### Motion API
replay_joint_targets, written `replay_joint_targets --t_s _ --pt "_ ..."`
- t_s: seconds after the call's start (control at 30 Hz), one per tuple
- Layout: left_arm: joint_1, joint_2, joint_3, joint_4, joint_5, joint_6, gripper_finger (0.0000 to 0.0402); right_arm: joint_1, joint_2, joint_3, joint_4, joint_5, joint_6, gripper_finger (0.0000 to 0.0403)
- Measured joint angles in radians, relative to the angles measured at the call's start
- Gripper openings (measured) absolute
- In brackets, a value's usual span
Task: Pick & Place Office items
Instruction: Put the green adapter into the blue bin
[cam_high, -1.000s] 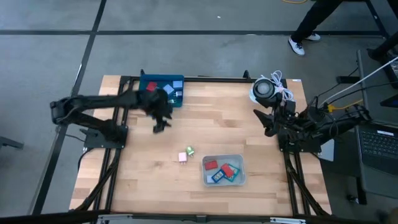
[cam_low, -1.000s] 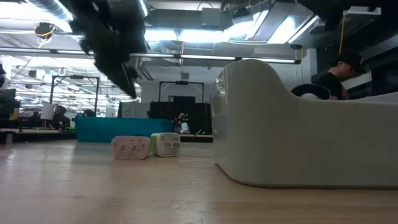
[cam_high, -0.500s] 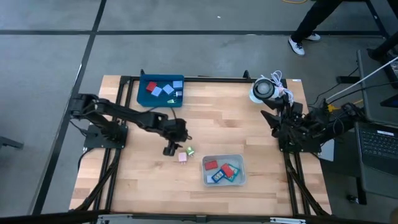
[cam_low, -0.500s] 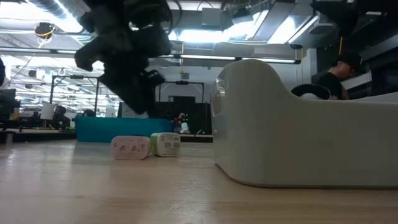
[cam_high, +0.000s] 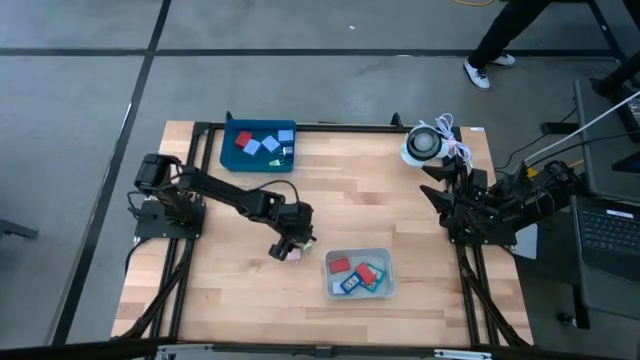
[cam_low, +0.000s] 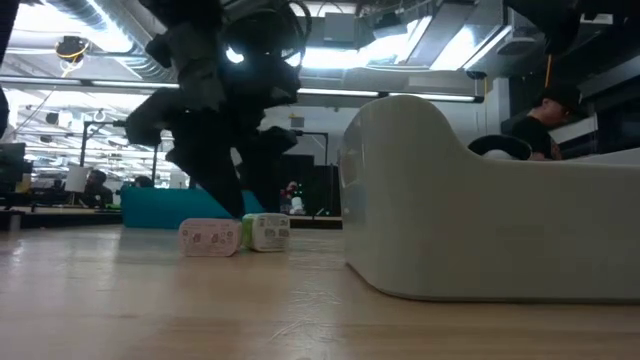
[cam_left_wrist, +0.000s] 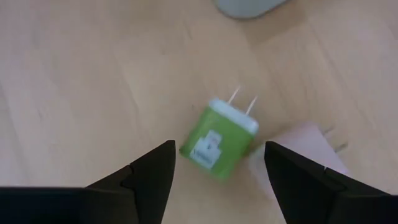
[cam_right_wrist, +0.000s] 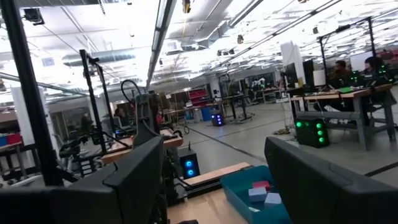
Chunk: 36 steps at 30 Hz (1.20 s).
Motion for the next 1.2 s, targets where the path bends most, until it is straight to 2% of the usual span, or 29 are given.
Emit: replay_joint_targets --t_s 0.2,0.37,0.47,0.6,0.83,1.03,1.1,1.2 --pt "-0.011 0.048 0.001 0.070 0.000 0.015 0.0253 0.029 0.000 0.000 0.000 0.000 0.000 0.0286" --pt "0.004 0.082 0.000 0.080 0.019 0.005 0.0238 0.044 0.000 0.000 -0.003 0.000 0.001 0.0286" --pt "0.013 0.085 0.000 0.136 -0.004 -0.044 0.0207 0.051 0.000 0.000 -0.003 0.000 0.000 0.0286" --pt "0.069 0.079 0.000 0.217 -0.061 -0.135 0.0136 0.054 0.000 0.000 -0.003 0.000 0.005 0.0286" --pt "0.307 0.012 0.000 0.220 -0.184 -0.212 0.0132 0.054 0.000 0.001 -0.003 0.000 0.028 0.0286" --pt "0.571 -0.131 0.000 0.162 -0.290 -0.244 0.0132 0.054 0.000 0.001 -0.002 0.000 0.038 0.0286" --pt "0.652 -0.180 0.000 0.122 -0.296 -0.253 0.0132 0.054 0.000 0.001 -0.003 0.000 0.046 0.0286" --pt "0.747 -0.211 -0.003 0.021 -0.221 -0.274 0.0132 0.054 0.000 0.001 0.000 0.000 0.050 0.0286"
